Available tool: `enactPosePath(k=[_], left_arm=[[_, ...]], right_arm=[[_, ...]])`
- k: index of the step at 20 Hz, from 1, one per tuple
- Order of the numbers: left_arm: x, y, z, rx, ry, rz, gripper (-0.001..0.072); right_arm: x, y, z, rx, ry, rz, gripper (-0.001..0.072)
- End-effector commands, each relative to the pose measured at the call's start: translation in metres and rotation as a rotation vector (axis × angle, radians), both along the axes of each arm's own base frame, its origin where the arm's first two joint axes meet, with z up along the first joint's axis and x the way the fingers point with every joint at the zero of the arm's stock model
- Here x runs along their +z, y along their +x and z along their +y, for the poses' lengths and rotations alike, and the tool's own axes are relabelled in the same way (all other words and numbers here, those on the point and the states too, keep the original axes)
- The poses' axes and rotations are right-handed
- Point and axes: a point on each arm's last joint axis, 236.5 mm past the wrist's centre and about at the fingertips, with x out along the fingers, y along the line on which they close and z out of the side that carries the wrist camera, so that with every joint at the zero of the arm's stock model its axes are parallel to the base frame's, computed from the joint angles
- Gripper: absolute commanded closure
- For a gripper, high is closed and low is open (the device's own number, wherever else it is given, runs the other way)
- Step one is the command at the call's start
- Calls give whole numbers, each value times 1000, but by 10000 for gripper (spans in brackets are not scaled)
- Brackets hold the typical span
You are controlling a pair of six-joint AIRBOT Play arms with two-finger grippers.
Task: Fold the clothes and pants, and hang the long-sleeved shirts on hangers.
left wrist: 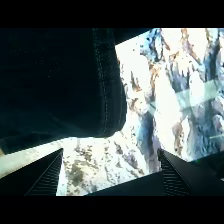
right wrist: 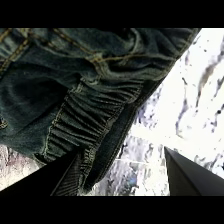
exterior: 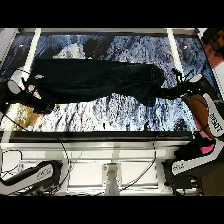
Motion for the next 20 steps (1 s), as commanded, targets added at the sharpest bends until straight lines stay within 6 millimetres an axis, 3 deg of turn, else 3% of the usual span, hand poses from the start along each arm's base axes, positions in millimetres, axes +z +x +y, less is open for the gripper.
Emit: enactPosePath(k=[1, 5, 6, 7, 8, 9, 10, 12, 14, 15, 18, 20], left_arm=[[-26, 13, 5, 201, -4, 5, -6], [-42, 51, 12, 393, -37, -112, 4], [-47, 54, 12, 419, -43, -118, 39], [-52, 55, 12, 442, -48, -113, 161], [-56, 54, 11, 460, -53, -99, 371], [-57, 53, 9, 468, -63, -89, 628], [-54, 54, 5, 478, -83, -95, 688], [-33, 60, -4, 494, -131, -114, 689], [9, 70, -19, 492, -211, -154, 689], [42, 76, -29, 498, -273, -196, 689], [169, 89, -52, 489, -470, -435, 689], [248, 78, -46, 484, -519, -627, 689]], right_arm=[[0, 2, 0, -3, -3, -6, 163], [0, 2, 0, -3, -3, -6, 162], [0, 2, 0, -3, -3, -6, 162], [0, 2, 0, -3, -3, -6, 163], [0, 2, 0, -4, -3, -6, 162], [0, 2, 0, -4, -3, -7, 162], [0, 2, 0, -4, -3, -7, 162], [0, 2, 0, -4, -3, -7, 162], [0, 2, 0, -4, -3, -7, 162], [0, 2, -1, -4, -3, -7, 162], [0, 2, -1, -4, -3, -7, 162], [0, 2, 0, -4, -3, -6, 162]])
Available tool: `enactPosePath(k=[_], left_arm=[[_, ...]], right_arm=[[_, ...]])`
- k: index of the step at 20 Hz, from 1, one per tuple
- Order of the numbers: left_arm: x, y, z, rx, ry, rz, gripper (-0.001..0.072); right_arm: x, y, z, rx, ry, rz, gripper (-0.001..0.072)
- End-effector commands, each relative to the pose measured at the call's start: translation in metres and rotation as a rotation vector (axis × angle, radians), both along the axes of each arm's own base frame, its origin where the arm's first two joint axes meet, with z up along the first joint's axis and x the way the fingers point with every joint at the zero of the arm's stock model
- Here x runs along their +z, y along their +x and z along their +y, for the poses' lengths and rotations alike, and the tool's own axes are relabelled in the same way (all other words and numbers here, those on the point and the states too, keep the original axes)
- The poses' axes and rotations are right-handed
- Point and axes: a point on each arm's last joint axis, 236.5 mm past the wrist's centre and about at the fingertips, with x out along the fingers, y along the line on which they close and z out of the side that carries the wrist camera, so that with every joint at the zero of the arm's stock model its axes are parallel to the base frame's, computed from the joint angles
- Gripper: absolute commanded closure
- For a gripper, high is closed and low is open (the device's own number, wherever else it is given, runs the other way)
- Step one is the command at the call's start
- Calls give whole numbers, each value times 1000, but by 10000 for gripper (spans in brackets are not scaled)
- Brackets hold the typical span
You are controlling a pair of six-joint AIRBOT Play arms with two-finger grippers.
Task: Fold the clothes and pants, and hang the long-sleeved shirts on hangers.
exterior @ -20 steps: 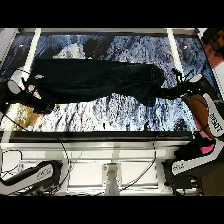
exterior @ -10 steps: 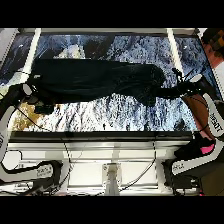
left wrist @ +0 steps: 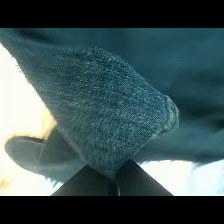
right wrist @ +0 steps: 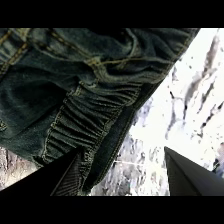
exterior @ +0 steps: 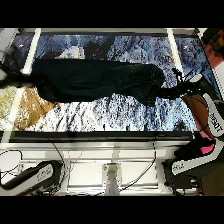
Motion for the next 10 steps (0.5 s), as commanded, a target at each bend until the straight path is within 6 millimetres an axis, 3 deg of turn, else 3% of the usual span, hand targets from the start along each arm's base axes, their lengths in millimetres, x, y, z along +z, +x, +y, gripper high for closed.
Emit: enactPosePath(k=[1, 3, 5, 7, 9, 10], left_arm=[[133, -24, -3, 39, -59, -310, 689], [169, -52, 27, 131, 0, -403, 688], [180, -76, 65, 257, 52, -417, 689], [168, -95, 98, 364, 77, -355, 689], [136, -104, 113, 409, 55, -250, 689], [110, -109, 116, 413, 38, -166, 689]], right_arm=[[0, 0, 0, 0, 1, 1, 162], [0, 0, 1, 0, 1, 1, 162], [0, 0, 0, 0, 1, 0, 162], [0, 0, 0, -1, -1, -2, 162], [0, 1, 0, -3, -2, -5, 162], [0, 1, 0, -3, -3, -5, 162]])
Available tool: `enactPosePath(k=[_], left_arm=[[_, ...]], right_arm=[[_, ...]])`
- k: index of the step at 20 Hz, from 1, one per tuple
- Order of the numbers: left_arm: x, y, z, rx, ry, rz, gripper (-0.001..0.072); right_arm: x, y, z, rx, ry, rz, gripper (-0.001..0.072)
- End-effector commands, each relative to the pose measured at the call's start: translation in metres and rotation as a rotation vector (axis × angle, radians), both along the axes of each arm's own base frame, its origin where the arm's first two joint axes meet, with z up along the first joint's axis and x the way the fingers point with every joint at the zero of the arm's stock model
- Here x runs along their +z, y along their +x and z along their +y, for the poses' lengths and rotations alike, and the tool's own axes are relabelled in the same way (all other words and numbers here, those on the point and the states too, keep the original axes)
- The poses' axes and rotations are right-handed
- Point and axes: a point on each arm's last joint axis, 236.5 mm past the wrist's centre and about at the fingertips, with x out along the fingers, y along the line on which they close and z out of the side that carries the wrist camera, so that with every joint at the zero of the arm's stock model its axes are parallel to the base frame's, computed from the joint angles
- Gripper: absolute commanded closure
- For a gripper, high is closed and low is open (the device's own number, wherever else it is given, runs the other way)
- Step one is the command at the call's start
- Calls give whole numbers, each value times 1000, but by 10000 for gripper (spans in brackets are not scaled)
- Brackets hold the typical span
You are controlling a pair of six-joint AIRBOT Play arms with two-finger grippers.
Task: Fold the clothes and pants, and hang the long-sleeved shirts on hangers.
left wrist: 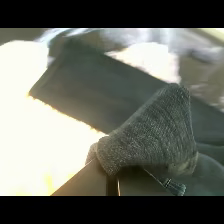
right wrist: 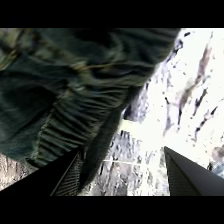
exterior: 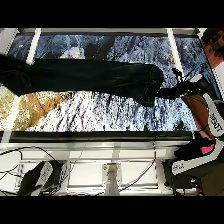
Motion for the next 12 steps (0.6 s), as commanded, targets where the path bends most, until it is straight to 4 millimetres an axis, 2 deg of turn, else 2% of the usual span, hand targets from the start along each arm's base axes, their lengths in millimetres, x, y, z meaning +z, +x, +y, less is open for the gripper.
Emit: enactPosePath(k=[1, 4, 5, 7, 8, 10, 11, 12], left_arm=[[-60, -30, 22, 73, -66, 211, 688], [-143, -56, 10, 27, -211, 518, 688], [-164, -61, 5, 2, -256, 598, 689], [-193, -69, -10, -57, -371, 729, 689], [-199, -72, -28, -128, -450, 774, 689], [-194, -67, -68, -321, -611, 773, 689], [-186, -55, -77, -363, -670, 710, 689], [-177, -39, -77, -369, -719, 615, 688]], right_arm=[[0, 1, 0, -2, -3, -4, 162], [0, 1, 0, -2, -2, -4, 162], [0, 1, 0, -2, -2, -4, 162], [0, 1, 0, -2, -2, -4, 162], [0, 1, 0, -2, -3, -4, 162], [0, 1, 0, -2, -3, -4, 162], [0, 1, -1, -1, -4, -4, 162], [0, 1, -1, 0, -5, -3, 162]])
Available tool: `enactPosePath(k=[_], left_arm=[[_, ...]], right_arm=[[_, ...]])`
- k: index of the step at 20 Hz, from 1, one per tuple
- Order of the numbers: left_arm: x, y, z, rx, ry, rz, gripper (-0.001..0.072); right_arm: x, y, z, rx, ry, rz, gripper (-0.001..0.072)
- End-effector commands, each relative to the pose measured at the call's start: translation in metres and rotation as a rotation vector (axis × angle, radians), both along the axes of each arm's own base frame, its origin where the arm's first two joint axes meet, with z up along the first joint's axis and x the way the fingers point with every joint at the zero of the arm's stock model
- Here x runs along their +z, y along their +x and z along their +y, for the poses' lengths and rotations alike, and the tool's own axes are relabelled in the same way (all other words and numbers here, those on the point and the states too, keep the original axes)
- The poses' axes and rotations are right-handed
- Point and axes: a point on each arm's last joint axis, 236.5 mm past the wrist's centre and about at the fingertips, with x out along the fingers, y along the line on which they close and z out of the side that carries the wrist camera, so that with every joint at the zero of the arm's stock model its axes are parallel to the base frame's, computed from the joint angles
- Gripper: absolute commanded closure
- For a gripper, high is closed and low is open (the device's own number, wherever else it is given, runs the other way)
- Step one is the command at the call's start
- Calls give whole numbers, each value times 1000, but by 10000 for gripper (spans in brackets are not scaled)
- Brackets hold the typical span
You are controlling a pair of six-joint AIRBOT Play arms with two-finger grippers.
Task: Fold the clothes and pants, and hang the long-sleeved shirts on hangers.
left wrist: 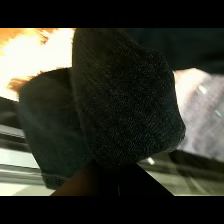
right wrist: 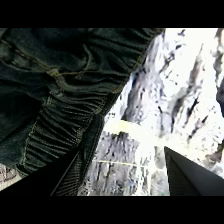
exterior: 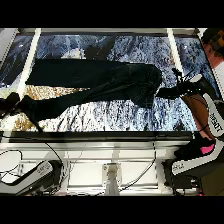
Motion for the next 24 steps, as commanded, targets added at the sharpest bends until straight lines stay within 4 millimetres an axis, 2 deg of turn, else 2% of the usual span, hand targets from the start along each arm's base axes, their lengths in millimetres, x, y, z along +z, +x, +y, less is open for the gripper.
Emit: enactPosePath(k=[1, 3, 5, 8, 9, 10, 11, 13, 15, 17, 19, 21, 23, 24], left_arm=[[23, 34, -23, 8, -265, -170, 688], [36, 65, 23, 200, -229, -327, 688], [37, 75, 73, 351, -142, -405, 688], [29, 86, 131, 518, -28, -471, 681], [17, 88, 149, 557, 21, -467, 543], [3, 87, 158, 568, 48, -440, 223], [-13, 87, 165, 578, 54, -413, 3], [-37, 89, 173, 595, 37, -376, 12], [-50, 87, 174, 529, 63, -373, 14], [-50, 82, 174, 356, 171, -413, 89], [-43, 77, 166, 173, 255, -456, 88], [-46, 61, 171, 93, 342, -401, 84], [-65, 30, 175, 50, 377, -252, 16], [-77, 11, 168, -30, 363, -176, 7]], right_arm=[[0, 0, 0, 2, -1, 1, 162], [0, 0, 0, 2, -1, 1, 162], [0, 0, 0, 1, -2, 1, 162], [0, 1, 0, -1, -3, -3, 162], [0, 1, 0, -3, -2, -5, 162], [0, 2, 0, -4, -1, -6, 162], [0, 1, 0, -4, 0, -5, 162], [1, -2, 2, -2, 7, 9, 162], [1, -12, 7, 20, 28, 47, 162], [3, -23, 12, 46, 51, 89, 162], [5, -34, 17, 69, 72, 129, 162], [7, -43, 21, 89, 91, 162, 161], [9, -52, 25, 106, 111, 195, 162], [10, -55, 27, 113, 118, 205, 162]])
